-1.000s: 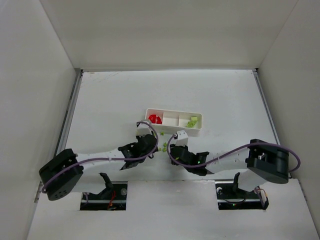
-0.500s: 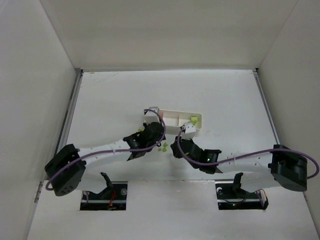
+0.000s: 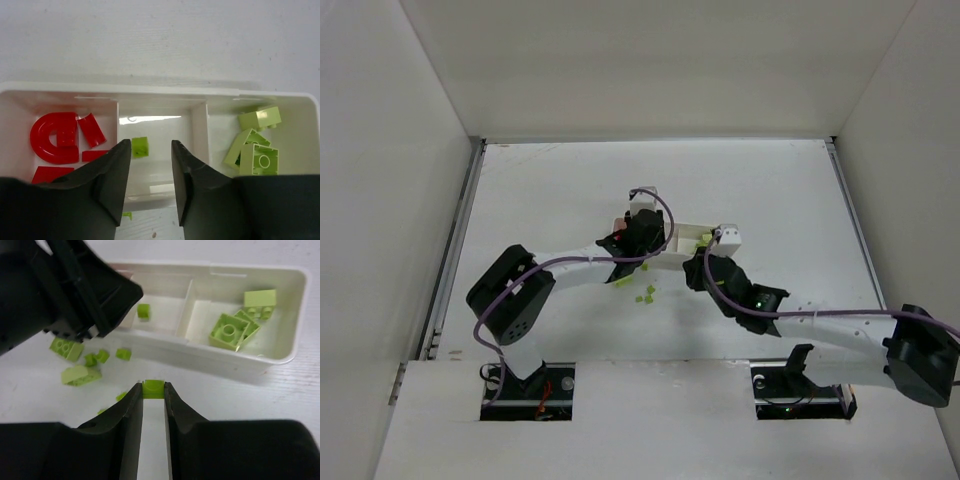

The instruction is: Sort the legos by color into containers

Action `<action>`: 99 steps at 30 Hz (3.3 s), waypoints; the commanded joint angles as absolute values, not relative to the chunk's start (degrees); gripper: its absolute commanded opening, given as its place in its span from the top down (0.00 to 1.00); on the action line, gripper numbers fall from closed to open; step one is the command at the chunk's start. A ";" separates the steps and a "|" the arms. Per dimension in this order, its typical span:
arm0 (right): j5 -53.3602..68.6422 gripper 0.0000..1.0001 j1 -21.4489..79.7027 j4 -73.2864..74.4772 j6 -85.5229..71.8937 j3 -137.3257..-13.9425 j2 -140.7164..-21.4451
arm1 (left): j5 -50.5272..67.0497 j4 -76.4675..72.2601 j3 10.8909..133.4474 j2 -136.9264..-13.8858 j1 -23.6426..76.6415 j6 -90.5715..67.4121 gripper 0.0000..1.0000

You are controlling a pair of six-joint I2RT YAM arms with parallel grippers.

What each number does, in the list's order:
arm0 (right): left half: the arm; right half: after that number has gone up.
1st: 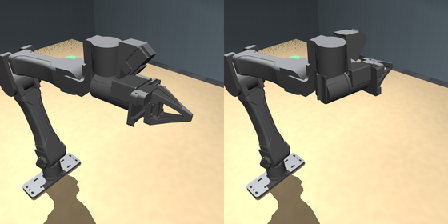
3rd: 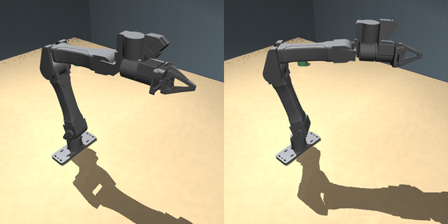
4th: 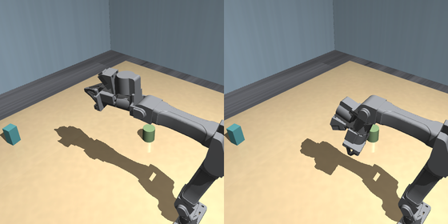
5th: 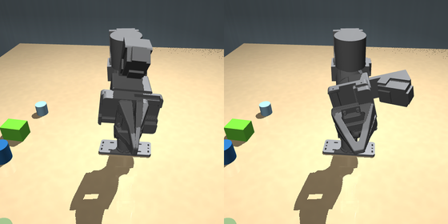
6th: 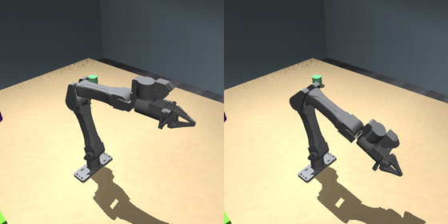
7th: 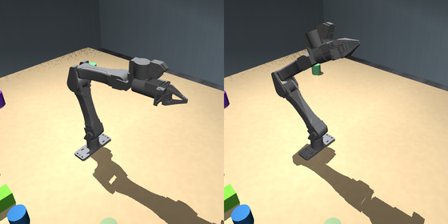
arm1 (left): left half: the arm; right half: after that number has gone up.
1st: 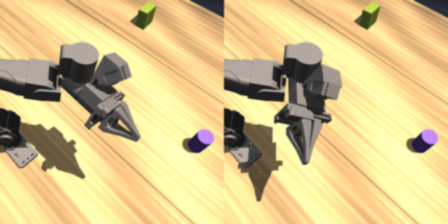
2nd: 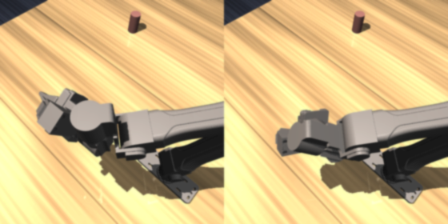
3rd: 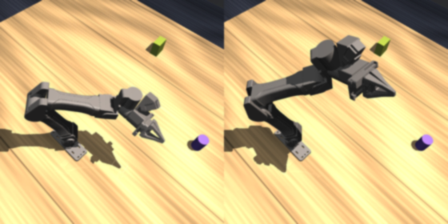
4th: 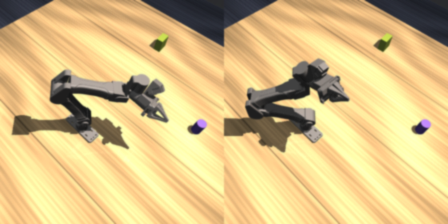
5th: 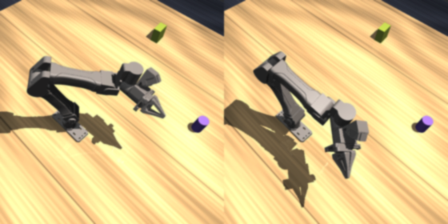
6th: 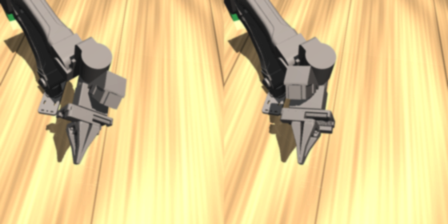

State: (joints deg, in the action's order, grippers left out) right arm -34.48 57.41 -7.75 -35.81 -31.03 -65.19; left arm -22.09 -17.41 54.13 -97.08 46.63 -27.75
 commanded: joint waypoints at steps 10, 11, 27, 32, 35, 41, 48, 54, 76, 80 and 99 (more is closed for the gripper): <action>-28.04 0.74 49.62 -15.82 -30.15 -45.16 -83.65 | -22.41 -18.72 45.55 -77.90 47.50 -26.80 0.63; -27.78 0.74 49.26 -16.08 -29.97 -46.31 -85.41 | -23.11 -18.20 43.27 -75.61 48.11 -27.24 0.63; -29.35 0.46 47.15 -15.91 -28.39 -53.88 -93.61 | -28.47 -6.41 26.72 -65.82 61.74 -41.75 0.63; -31.81 0.58 51.45 -15.82 -29.35 -46.95 -86.59 | -28.47 -8.34 27.25 -69.95 62.44 -42.10 0.63; -33.30 0.65 54.53 -15.38 -30.14 -41.15 -81.32 | -28.13 -10.72 27.25 -72.59 62.18 -42.62 0.63; -33.84 0.65 56.99 -11.78 -36.82 -32.18 -73.84 | -28.65 -12.74 27.86 -75.58 61.57 -43.94 0.65; -33.75 0.65 59.72 -10.99 -39.37 -29.18 -71.63 | -28.30 -13.71 28.65 -78.92 61.30 -45.09 0.66; -34.28 0.63 61.12 -10.81 -39.72 -28.30 -71.46 | -28.56 -13.71 30.06 -81.82 61.39 -45.09 0.67; -33.84 0.57 63.76 -11.51 -42.36 -25.31 -69.17 | -32.16 -3.52 34.62 -83.93 64.73 -45.97 0.72; -34.01 0.57 63.76 -11.51 -42.28 -24.79 -68.12 | -32.96 -2.55 35.77 -85.69 65.17 -46.67 0.74; -35.15 0.43 69.12 -15.64 -43.33 -33.39 -83.22 | -37.09 -1.32 30.15 -67.16 61.57 -45.97 0.85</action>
